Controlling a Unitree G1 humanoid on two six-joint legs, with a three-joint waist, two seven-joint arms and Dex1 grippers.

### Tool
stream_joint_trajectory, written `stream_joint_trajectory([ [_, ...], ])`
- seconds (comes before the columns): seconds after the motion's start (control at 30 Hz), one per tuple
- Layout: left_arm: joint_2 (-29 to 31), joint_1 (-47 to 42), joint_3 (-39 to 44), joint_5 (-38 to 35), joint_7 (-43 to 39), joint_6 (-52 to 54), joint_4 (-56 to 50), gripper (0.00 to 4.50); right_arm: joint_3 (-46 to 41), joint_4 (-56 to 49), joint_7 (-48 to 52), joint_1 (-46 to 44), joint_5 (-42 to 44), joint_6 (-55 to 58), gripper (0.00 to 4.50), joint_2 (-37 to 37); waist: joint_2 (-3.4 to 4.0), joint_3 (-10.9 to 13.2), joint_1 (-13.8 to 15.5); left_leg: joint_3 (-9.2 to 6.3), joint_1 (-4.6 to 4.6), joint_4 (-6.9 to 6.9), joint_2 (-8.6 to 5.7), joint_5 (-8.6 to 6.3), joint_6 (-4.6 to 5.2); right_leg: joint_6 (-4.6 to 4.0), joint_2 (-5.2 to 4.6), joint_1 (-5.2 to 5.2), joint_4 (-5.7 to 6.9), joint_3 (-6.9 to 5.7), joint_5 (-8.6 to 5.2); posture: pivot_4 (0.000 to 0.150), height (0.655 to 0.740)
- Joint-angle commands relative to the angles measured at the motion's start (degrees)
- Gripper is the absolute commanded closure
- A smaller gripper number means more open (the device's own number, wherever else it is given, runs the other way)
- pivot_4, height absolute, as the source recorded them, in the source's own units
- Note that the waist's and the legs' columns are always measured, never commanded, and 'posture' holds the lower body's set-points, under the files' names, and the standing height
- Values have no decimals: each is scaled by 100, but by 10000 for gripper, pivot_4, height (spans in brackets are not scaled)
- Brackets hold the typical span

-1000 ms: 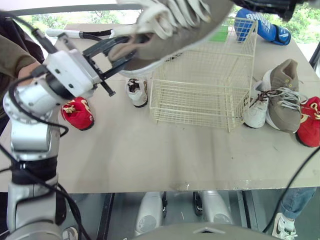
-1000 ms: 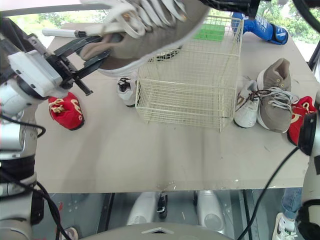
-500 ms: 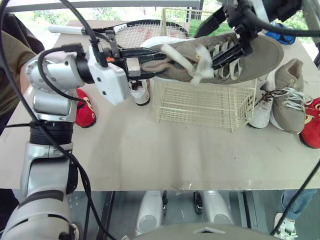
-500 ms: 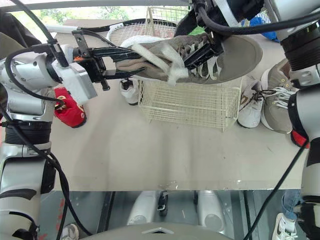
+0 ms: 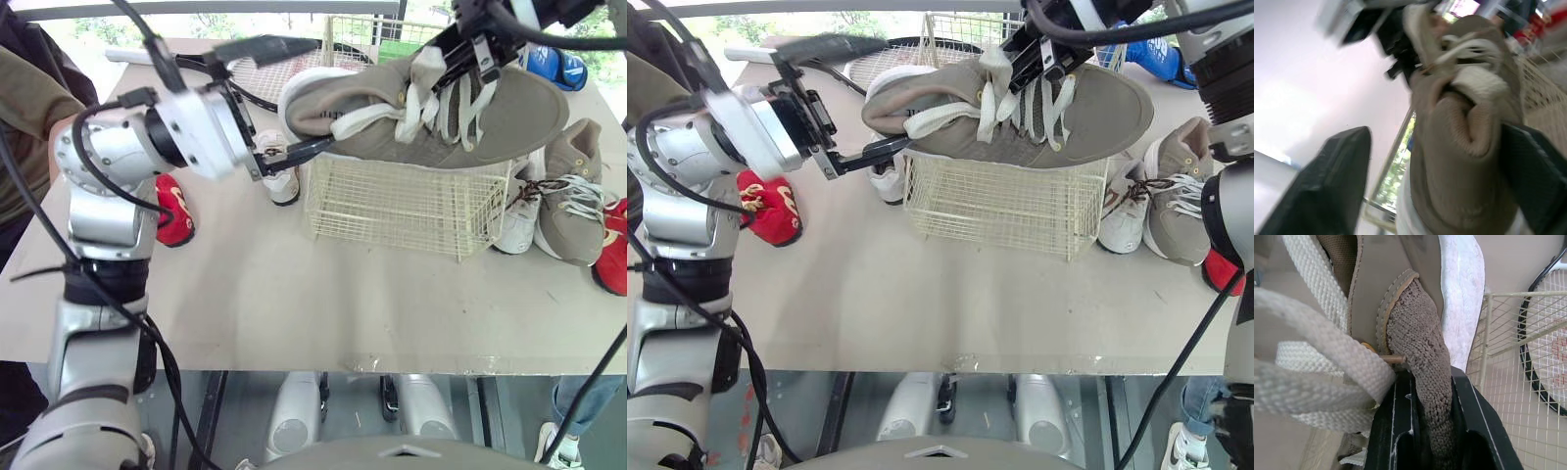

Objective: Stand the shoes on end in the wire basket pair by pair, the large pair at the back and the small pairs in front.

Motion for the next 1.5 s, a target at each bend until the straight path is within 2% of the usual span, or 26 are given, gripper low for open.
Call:
stream_joint_trajectory([
  [0.03, 48, 620, 1140, -2216, 1505, 2467, -1082, 2228, -1030, -220, 335, 74, 411, 428, 45000, -54, 0, 0, -27, -12, 2, -1, 7, 0, 0, 1, -1, -1, 6, 5, 0, 1500, 7400],
  [0.13, 1, 1731, 1766, -3343, 2122, 3329, -1975, 2228, -2089, -405, -391, 380, 834, 837, 45000, 87, -1, 0, -109, -21, 6, -3, 6, 0, 0, 2, -6, -2, 11, 6, -1, 1500, 7400],
  [0.23, -163, 2819, 2136, -3773, 2394, 3602, -2711, 2228, -3265, -616, -1480, 748, 1221, 914, 45000, 416, 2, 2, -153, -21, 17, -6, 3, 1, -3, 3, -15, 1, 25, 7, -1, 1500, 7400],
  [0.3, -265, 3649, 2286, -3783, 2354, 3667, -3137, 2228, -4151, -887, -2380, 1134, 1528, 547, 45000, 848, -4, -2, -177, -14, 31, -7, 3, 4, -7, 2, -13, 6, 36, 17, -1, 1500, 7400],
  [0.4, -352, 4413, 2467, -4159, 2367, 3793, -3539, 2228, -4880, -1224, -3333, 1578, 1652, -291, 45000, 1611, -6, -4, -136, -11, 41, -8, 0, 12, -21, 0, -9, 14, 43, 16, 0, 1500, 7400],
  [0.47, -488, 4910, 2494, -4062, 2316, 3757, -3687, 2228, -5183, -1112, -4377, 1708, 1441, -1249, 45000, 2366, -7, -8, -141, -8, 43, -5, -2, 12, -21, -2, -6, 18, 47, 12, 1, 1500, 7400],
  [0.53, -529, 5083, 2493, -3937, 2261, 3682, -3715, 2228, -5129, -934, -4875, 1877, 942, -2561, 45000, 2987, -2, -12, -187, 3, 61, -10, -11, 18, -29, -5, 2, 20, 50, 38, 3, 1500, 7400],
  [0.6, -573, 5075, 2505, -3980, 2301, 3648, -3705, 2228, -5004, -694, -5165, 1995, 534, -3395, 45000, 3318, -5, -14, -158, 7, 49, -11, -11, 22, -36, -5, 9, 17, 47, 20, 2, 1500, 7400],
  [0.7, -615, 5072, 2442, -3843, 2263, 3602, -3656, 2228, -4870, 328, -5565, 2054, -123, -5066, 45000, 3709, -5, -14, -149, 7, 46, -11, -11, 24, -39, -6, 9, 19, 46, 17, 2, 1500, 7400],
  [0.83, -688, 5087, 2403, -3663, 2282, 3563, -3633, 2228, -4834, 1616, -5912, 1873, -486, -6512, 45000, 4078, -5, -13, -167, 10, 40, -11, -10, 24, -40, -6, 4, 17, 37, 20, 2, 1500, 7400],
  [1.07, -821, 5226, 2525, -3511, 2482, 3485, -3763, 2228, -4686, 3180, -6221, 2150, -1011, -7934, 45000, 4428, -19, -23, -271, 2, 48, -23, -2, 26, -44, -7, 5, 18, 35, 16, 1, 1500, 7400],
  [1.13, -841, 5249, 2517, -3496, 2528, 3476, -3805, 2228, -4751, 3367, -6049, 2286, -891, -7934, 45000, 4536, -20, -23, -309, -1, 71, -23, 0, 26, -44, -7, 4, 41, 33, 14, 1, 1500, 7400],
  [1.2, -847, 5265, 2511, -3500, 2571, 3484, -3844, 2228, -4782, 3495, -5950, 2367, -845, -7851, 45000, 4567, -19, -22, -318, -6, 143, -31, 2, 20, -36, -11, 0, 106, 27, 20, -1, 1500, 7400],
  [1.23, -848, 5272, 2495, -3501, 2607, 3498, -3881, 1903, -4964, 3504, -5827, 2428, -563, -7492, 35141, 4636, -19, -22, -318, -11, 157, -37, 1, 12, -21, -31, -4, 119, 27, 20, -13, 1500, 7400],
  [1.3, -839, 5296, 2500, -3547, 2662, 3529, -3930, 1903, -5194, 3317, -5344, 2623, -46, -6774, 28086, 4744, -21, -24, -318, -12, 169, -37, 1, 12, -21, -32, -6, 125, 31, 25, -13, 1500, 7400],
  [1.33, -834, 5309, 2508, -3569, 2683, 3540, -3934, 1903, -5280, 3171, -5123, 2726, 188, -6375, 22307, 4784, -24, -28, -318, -13, 193, -38, 3, 11, -20, -33, -6, 151, 30, 24, -13, 1500, 7400],
  [1.4, -811, 5293, 2503, -3593, 2709, 3558, -3911, 1903, -5294, 2747, -4856, 2980, 436, -5767, 13972, 4774, -39, -42, -315, -8, 282, -77, 3, 9, -17, -35, -13, 225, 13, 25, -15, 1500, 7400],
  [1.43, -801, 5259, 2466, -3596, 2713, 3573, -3893, 1903, -5280, 2480, -4833, 3125, 535, -5396, 12170, 4737, -47, -53, -314, -7, 289, -84, 2, 9, -18, -36, -16, 228, 12, 27, -15, 1500, 7400],
  [1.5, -787, 5193, 2376, -3581, 2705, 3605, -3861, 1903, -5163, 1798, -4767, 3475, 678, -4707, 3801, 4651, -64, -84, -285, -6, 318, -100, 0, 9, -19, -49, -23, 247, 11, 26, -23, 1500, 7400],
])
